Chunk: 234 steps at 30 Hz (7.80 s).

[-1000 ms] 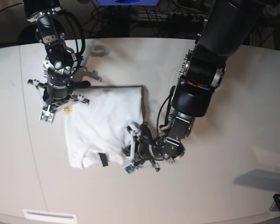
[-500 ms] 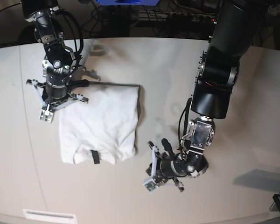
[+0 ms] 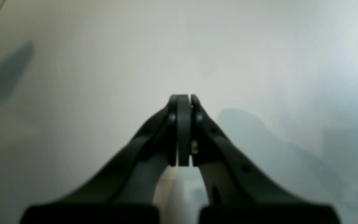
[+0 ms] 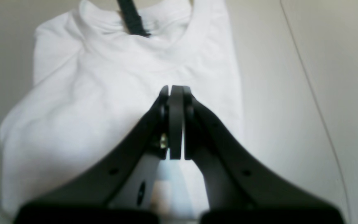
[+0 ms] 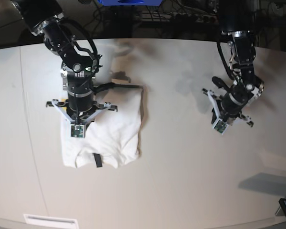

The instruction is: Fold the T-shirt properly

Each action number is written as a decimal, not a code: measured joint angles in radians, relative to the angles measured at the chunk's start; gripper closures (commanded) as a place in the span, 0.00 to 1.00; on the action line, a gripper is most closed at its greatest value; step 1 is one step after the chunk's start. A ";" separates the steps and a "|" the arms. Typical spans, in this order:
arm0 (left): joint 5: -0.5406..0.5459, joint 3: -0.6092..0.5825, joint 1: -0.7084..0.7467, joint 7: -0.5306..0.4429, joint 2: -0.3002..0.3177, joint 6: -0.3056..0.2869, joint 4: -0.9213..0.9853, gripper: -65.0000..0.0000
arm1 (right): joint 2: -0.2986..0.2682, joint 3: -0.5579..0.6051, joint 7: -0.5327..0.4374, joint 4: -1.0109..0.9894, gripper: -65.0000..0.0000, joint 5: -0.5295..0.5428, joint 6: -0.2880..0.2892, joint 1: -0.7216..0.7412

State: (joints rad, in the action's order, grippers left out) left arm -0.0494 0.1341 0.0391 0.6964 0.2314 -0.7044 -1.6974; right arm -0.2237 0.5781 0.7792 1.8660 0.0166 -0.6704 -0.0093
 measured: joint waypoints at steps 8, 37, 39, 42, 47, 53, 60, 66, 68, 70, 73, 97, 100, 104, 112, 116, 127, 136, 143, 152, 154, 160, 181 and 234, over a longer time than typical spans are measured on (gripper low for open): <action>0.005 0.067 0.154 0.002 -0.004 -0.003 -0.088 1.00 | 0.117 0.020 0.049 -0.101 1.00 0.000 0.038 -0.003; 0.072 0.135 0.194 0.005 -0.004 -0.002 -0.092 1.00 | 0.078 0.011 0.008 0.002 1.00 -0.015 -0.027 -0.294; 0.171 0.135 0.193 0.002 -0.004 -0.002 -0.092 1.00 | 0.078 0.014 0.021 0.055 1.00 -0.001 -0.031 -0.298; 0.285 0.135 0.195 0.014 -0.004 0.000 -0.128 1.00 | 0.075 0.016 0.011 0.117 1.00 0.000 -0.027 -0.275; 0.431 0.133 0.212 -0.002 -0.090 0.011 -0.298 1.00 | 0.036 0.001 0.048 0.117 1.00 -0.022 -0.034 -0.212; 0.368 -0.068 0.238 -0.110 -0.209 0.016 -0.303 1.00 | -0.029 0.008 -0.041 0.114 1.00 0.002 -0.027 -0.232; 0.081 -0.460 0.291 -0.426 -0.211 0.024 -0.289 1.00 | -0.022 -0.060 -0.097 0.104 1.00 0.011 -0.011 -0.298; 0.005 -0.537 0.291 -0.556 -0.189 0.163 -0.195 1.00 | -0.042 -0.185 -0.221 0.104 1.00 -0.005 -0.030 -0.366; 0.001 -0.536 0.297 -0.636 -0.181 0.232 -0.151 1.00 | -0.043 -0.197 -0.292 0.103 1.00 0.006 -0.017 -0.403; -0.006 -0.531 0.299 -0.715 -0.180 0.289 -0.094 1.00 | -0.044 -0.217 -0.361 0.100 1.00 0.007 -0.019 -0.427; -0.005 -0.536 0.302 -0.796 -0.182 0.285 -0.029 1.00 | -0.055 -0.227 -0.383 0.082 1.00 -0.005 -0.031 -0.428; -0.153 -0.644 0.327 -0.807 -0.156 0.386 0.010 1.00 | -0.045 -0.048 -0.303 0.057 1.00 0.003 -0.023 -0.377; -0.153 -0.643 0.327 -0.802 -0.156 0.394 0.052 1.00 | -0.044 -0.048 -0.307 0.047 1.00 0.003 -0.022 -0.378; -0.153 -0.635 0.328 -0.802 -0.153 0.395 0.080 1.00 | -0.044 -0.050 -0.306 -0.003 1.00 0.004 -0.023 -0.380; -0.152 -0.581 0.328 -0.811 -0.156 0.399 0.099 1.00 | -0.044 -0.050 -0.314 -0.055 1.00 0.003 -0.022 -0.381; -0.152 -0.544 0.327 -0.803 -0.145 0.402 0.154 1.00 | -0.044 -0.050 -0.317 -0.075 1.00 0.003 -0.021 -0.380; -0.141 -0.512 0.327 -0.829 -0.143 0.398 0.192 1.00 | -0.039 -0.072 -0.325 -0.091 1.00 -0.003 -0.017 -0.381; -0.138 -0.508 0.327 -0.831 -0.132 0.402 0.192 1.00 | -0.024 -0.186 -0.322 -0.092 1.00 -0.001 -0.021 -0.412; -0.156 -0.508 0.333 -0.800 -0.131 0.402 0.161 1.00 | -0.021 -0.178 -0.325 -0.089 1.00 -0.005 -0.021 -0.421; -0.152 -0.529 0.407 -0.815 -0.140 0.402 -0.090 1.00 | 0.006 -0.103 -0.326 -0.089 1.00 -0.021 -0.033 -0.421; -0.152 -0.555 0.406 -0.809 -0.145 0.409 -0.088 1.00 | 0.006 -0.087 -0.328 -0.088 1.00 -0.023 -0.035 -0.420; -0.153 -0.618 0.363 -0.712 -0.178 0.398 -0.018 1.00 | 0.029 -0.085 -0.326 -0.088 1.00 -0.023 -0.035 -0.418; -0.130 -0.489 0.302 -0.760 -0.209 0.412 0.197 1.00 | 0.029 -0.094 -0.329 -0.083 1.00 -0.019 -0.029 -0.423; -0.154 -0.431 0.671 -1.247 -0.087 0.652 -0.079 1.00 | -0.025 -0.310 -1.118 -0.135 1.00 0.002 -0.019 -0.733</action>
State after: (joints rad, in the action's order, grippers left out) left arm -0.2039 -0.2970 0.7101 -0.5503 0.1448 -0.0528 -1.7767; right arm -0.2489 0.2680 -0.3389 1.7313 0.0181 -0.6899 -0.7425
